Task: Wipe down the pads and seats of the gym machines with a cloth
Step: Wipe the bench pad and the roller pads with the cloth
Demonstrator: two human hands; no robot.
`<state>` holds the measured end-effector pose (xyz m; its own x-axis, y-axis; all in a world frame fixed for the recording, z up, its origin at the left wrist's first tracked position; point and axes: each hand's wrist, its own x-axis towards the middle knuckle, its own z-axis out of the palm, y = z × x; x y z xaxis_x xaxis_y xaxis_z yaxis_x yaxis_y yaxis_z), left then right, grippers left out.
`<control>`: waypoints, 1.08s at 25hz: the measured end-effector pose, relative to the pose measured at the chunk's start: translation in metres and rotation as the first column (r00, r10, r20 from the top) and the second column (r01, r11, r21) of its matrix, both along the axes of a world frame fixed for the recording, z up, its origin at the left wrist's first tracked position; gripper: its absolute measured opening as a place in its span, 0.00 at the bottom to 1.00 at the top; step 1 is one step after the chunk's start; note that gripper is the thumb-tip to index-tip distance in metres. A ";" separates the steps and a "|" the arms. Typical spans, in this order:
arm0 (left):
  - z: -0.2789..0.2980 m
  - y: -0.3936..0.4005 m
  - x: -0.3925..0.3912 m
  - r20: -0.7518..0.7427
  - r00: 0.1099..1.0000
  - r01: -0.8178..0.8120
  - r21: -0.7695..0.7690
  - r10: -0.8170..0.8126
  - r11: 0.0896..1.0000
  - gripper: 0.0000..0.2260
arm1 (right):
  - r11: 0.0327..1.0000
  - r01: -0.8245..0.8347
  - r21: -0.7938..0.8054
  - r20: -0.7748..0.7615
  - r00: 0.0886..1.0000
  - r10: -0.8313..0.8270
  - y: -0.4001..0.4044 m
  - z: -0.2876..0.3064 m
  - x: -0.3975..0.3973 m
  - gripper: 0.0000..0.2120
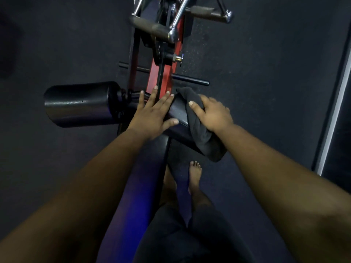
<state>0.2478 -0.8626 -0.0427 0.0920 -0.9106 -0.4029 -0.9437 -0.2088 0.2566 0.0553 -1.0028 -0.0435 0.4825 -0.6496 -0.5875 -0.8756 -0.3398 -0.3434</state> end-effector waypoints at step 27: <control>0.001 0.013 -0.009 0.229 0.973 -0.020 0.119 -0.007 0.993 0.39 | 0.952 -0.041 -0.304 -0.097 0.995 0.012 0.065 0.007 -0.013 0.31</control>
